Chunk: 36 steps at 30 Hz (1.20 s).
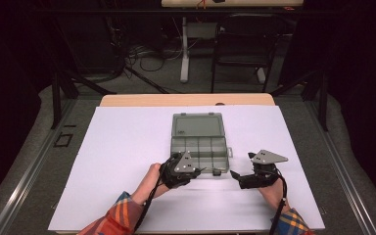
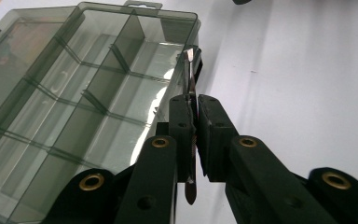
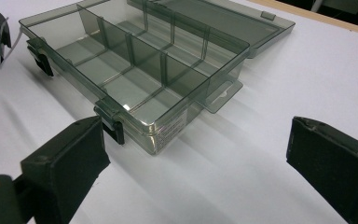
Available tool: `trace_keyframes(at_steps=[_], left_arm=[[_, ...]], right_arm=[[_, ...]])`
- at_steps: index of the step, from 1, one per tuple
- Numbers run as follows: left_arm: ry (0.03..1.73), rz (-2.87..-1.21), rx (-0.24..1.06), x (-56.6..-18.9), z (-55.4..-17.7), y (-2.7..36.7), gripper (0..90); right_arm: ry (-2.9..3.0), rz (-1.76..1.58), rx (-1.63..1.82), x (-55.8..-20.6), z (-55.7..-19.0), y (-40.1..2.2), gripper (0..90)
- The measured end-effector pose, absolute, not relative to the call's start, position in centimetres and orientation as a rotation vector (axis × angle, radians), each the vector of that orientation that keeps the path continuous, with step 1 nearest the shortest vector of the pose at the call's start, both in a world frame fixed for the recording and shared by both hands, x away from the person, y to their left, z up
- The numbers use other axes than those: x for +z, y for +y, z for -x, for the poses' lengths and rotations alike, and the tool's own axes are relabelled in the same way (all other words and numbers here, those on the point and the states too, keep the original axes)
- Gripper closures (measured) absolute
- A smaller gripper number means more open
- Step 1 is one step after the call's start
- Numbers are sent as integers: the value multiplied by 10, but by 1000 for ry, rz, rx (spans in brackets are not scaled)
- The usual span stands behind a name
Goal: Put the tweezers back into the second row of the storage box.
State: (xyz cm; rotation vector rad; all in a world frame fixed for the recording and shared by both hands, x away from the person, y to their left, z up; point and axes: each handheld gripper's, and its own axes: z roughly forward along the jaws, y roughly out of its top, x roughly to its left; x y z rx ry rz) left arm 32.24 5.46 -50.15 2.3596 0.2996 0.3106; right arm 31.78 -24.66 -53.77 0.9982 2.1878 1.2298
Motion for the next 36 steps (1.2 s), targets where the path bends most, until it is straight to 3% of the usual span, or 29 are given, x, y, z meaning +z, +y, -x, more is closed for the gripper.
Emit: trace_keyframes(at_steps=[36], left_arm=[[308, -2285, 456, -481, -337, 66, 846]], right_arm=[[2154, -1003, 1231, -535, -317, -249, 37]])
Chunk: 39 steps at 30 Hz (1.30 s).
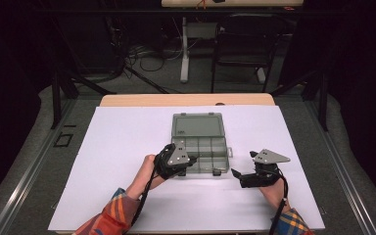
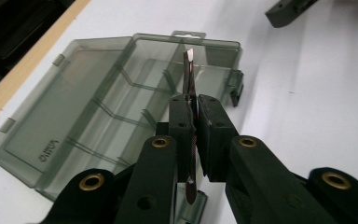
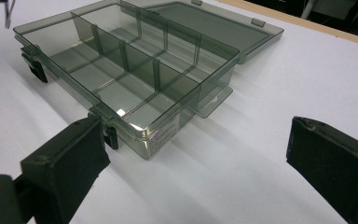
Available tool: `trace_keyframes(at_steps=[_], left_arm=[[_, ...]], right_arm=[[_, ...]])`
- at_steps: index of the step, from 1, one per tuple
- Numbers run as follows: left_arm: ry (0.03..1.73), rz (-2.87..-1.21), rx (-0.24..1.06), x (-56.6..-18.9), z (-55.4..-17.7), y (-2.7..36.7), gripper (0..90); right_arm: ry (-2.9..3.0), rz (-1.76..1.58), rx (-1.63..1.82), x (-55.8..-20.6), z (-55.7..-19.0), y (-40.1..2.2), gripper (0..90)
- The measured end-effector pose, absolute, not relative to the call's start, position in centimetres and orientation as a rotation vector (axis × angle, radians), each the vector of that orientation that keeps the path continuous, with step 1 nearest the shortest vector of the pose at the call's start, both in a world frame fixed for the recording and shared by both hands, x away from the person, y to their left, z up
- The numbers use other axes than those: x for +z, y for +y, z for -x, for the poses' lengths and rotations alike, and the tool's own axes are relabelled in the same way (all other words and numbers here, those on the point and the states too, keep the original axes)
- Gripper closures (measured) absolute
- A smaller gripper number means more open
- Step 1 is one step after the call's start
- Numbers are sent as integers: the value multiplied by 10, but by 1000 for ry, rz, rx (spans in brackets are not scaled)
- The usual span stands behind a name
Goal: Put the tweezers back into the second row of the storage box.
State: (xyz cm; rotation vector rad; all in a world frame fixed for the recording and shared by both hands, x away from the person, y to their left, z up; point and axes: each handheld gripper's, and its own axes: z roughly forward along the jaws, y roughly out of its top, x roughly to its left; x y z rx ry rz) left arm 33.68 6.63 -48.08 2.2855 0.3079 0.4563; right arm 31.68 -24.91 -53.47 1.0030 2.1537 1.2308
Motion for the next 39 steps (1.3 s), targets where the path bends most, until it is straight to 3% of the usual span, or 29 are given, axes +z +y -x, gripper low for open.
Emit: trace_keyframes(at_steps=[31, 39], left_arm=[[380, -2225, 538, -504, -361, 62, 843], [369, -2269, 475, -516, -367, 54, 842]], right_arm=[[2171, -979, 1221, -536, -316, -247, 37], [2182, -962, 1224, -536, -315, -246, 37]])
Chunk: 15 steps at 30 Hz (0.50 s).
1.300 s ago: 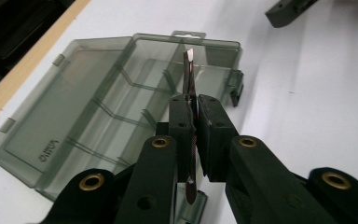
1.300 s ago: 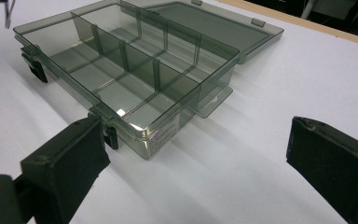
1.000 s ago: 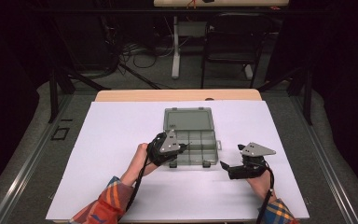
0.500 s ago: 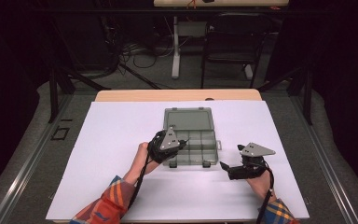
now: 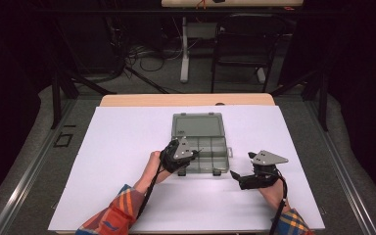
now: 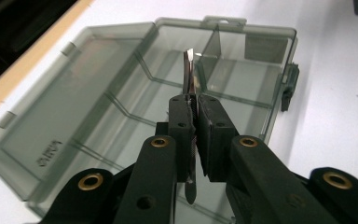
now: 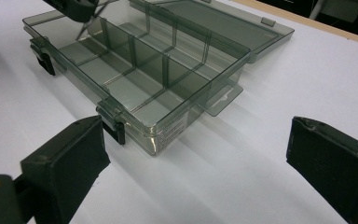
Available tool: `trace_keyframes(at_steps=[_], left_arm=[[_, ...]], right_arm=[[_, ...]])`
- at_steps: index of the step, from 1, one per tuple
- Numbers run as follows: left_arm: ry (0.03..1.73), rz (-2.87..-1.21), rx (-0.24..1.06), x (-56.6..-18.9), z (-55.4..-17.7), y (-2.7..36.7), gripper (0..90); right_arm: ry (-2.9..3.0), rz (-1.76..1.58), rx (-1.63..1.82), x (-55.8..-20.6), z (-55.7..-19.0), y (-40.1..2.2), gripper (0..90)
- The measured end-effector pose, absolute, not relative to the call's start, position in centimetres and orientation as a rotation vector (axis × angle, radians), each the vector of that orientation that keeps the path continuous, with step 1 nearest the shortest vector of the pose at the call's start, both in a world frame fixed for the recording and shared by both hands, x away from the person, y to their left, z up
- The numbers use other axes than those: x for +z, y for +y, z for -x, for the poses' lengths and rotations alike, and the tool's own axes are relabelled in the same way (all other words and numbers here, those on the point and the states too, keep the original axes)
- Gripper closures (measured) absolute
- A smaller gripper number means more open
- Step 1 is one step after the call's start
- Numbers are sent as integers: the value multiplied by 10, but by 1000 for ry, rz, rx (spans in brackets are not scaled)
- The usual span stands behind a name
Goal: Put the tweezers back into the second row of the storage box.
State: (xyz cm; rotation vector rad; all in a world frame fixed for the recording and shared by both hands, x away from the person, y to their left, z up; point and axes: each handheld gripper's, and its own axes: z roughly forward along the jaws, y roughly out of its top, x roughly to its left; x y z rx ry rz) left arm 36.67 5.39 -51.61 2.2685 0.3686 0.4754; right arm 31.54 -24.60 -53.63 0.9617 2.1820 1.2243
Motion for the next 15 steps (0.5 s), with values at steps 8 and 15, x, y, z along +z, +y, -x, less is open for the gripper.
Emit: trace_keyframes(at_steps=[8, 15], left_arm=[[377, -2292, 463, -524, -370, 50, 842], [382, -2291, 465, -525, -371, 50, 841]], right_arm=[[2183, -957, 1222, -536, -316, -246, 37], [2187, -956, 1222, -536, -315, -245, 37]])
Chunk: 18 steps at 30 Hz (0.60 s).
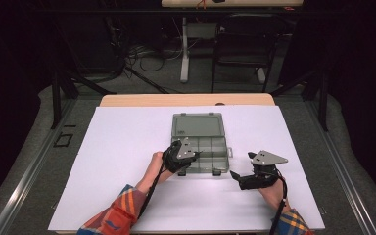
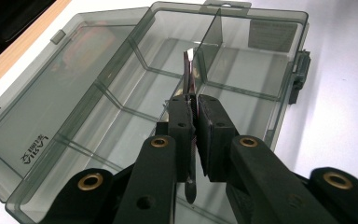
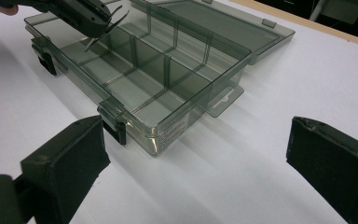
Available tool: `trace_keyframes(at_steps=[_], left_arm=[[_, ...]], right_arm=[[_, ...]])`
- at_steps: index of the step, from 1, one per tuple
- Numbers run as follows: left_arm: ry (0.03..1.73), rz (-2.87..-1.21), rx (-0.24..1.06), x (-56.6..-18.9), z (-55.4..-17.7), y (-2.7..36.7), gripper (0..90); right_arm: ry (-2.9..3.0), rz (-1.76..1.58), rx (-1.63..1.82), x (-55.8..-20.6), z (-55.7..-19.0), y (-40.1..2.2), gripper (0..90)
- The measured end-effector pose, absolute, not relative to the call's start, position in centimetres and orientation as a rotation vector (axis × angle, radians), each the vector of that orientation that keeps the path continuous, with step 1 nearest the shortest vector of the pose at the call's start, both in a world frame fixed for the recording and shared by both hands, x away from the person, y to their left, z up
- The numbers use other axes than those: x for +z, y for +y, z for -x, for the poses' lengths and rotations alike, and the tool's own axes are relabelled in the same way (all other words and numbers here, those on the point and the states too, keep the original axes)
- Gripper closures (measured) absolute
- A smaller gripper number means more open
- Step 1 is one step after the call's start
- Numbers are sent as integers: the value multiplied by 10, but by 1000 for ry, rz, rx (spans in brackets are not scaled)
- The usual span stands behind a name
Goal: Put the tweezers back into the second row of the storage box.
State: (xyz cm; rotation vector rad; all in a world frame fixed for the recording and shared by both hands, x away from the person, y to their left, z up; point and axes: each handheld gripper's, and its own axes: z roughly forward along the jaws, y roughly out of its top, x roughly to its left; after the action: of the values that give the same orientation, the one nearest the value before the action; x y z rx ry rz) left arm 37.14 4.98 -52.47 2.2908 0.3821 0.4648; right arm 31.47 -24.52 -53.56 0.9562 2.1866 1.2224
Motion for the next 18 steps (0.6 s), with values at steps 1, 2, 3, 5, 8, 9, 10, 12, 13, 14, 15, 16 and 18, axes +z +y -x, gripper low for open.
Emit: trace_keyframes(at_steps=[1, 2, 3, 5, 8, 9, 10, 12, 13, 14, 15, 16, 18], left_arm=[[384, -2289, 466, -525, -371, 50, 841], [384, -2290, 465, -525, -372, 50, 841], [386, -2287, 466, -525, -372, 50, 841], [394, -2278, 460, -526, -373, 51, 836], [404, -2277, 453, -527, -375, 51, 780], [408, -2275, 452, -527, -375, 51, 760], [408, -2270, 445, -526, -375, 52, 740], [414, -2255, 450, -524, -374, 54, 686], [414, -2251, 454, -522, -374, 56, 653], [414, -2243, 455, -521, -374, 57, 621], [422, -2233, 458, -519, -374, 59, 582], [426, -2226, 455, -518, -373, 60, 536], [429, -2221, 445, -515, -373, 63, 466]], right_arm=[[2186, -955, 1221, -536, -315, -245, 38], [2188, -955, 1220, -536, -315, -245, 38], [2190, -954, 1219, -537, -316, -245, 38], [2190, -956, 1217, -537, -317, -245, 37], [2192, -958, 1216, -537, -317, -245, 38], [2192, -963, 1218, -538, -317, -245, 38], [2190, -962, 1216, -538, -317, -245, 37], [2192, -961, 1213, -538, -316, -246, 38], [2193, -959, 1211, -538, -317, -246, 37], [2190, -959, 1212, -538, -317, -246, 37], [2190, -961, 1212, -538, -317, -246, 37], [2190, -962, 1212, -538, -317, -247, 37], [2194, -962, 1211, -538, -317, -247, 37]])
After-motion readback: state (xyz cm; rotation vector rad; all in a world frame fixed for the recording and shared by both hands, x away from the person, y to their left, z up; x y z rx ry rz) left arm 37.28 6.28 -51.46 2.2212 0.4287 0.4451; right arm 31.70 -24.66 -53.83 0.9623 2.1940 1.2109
